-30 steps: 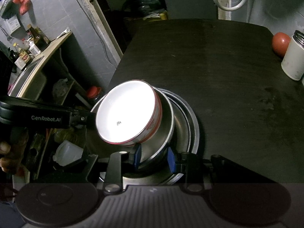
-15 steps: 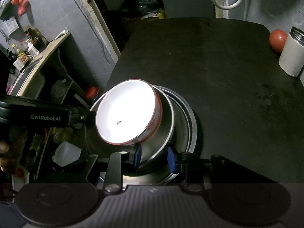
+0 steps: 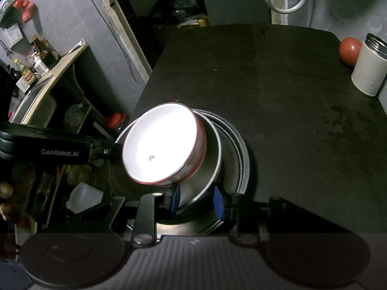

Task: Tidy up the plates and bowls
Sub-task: 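Lower the nested bowl stack onto the steel plates with the left gripper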

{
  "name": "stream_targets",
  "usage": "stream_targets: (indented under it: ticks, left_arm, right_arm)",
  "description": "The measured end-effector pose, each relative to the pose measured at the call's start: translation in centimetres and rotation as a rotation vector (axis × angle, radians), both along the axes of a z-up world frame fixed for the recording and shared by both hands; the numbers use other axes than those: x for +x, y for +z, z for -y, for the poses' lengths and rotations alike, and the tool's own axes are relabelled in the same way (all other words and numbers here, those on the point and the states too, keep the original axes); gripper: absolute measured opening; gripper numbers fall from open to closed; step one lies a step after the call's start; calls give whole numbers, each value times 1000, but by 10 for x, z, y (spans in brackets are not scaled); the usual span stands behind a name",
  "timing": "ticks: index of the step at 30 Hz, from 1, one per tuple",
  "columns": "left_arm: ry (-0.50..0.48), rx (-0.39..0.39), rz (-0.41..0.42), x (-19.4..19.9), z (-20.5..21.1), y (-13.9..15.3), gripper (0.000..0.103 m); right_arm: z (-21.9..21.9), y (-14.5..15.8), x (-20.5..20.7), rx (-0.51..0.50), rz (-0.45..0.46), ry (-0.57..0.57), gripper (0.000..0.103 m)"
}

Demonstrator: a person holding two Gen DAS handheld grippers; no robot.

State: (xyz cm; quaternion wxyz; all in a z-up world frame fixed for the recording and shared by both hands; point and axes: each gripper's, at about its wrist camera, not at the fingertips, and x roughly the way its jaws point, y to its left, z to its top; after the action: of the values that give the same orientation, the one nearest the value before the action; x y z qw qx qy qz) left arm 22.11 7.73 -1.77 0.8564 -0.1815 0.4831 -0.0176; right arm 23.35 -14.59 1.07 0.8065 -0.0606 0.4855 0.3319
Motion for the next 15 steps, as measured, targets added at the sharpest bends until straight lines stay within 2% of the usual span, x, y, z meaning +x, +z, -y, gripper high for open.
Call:
stream_targets:
  ticks: [7, 11, 15]
  left_arm:
    - [2, 26, 0, -2, 3, 2, 14]
    - [4, 40, 0, -2, 4, 4, 18]
    - [12, 54, -3, -3, 4, 4, 25]
  right_arm:
    - [-1, 1, -5, -7, 22, -7, 35]
    - [0, 2, -8, -17, 39, -10, 36]
    - [-1, 3, -12, -30, 57, -10, 44]
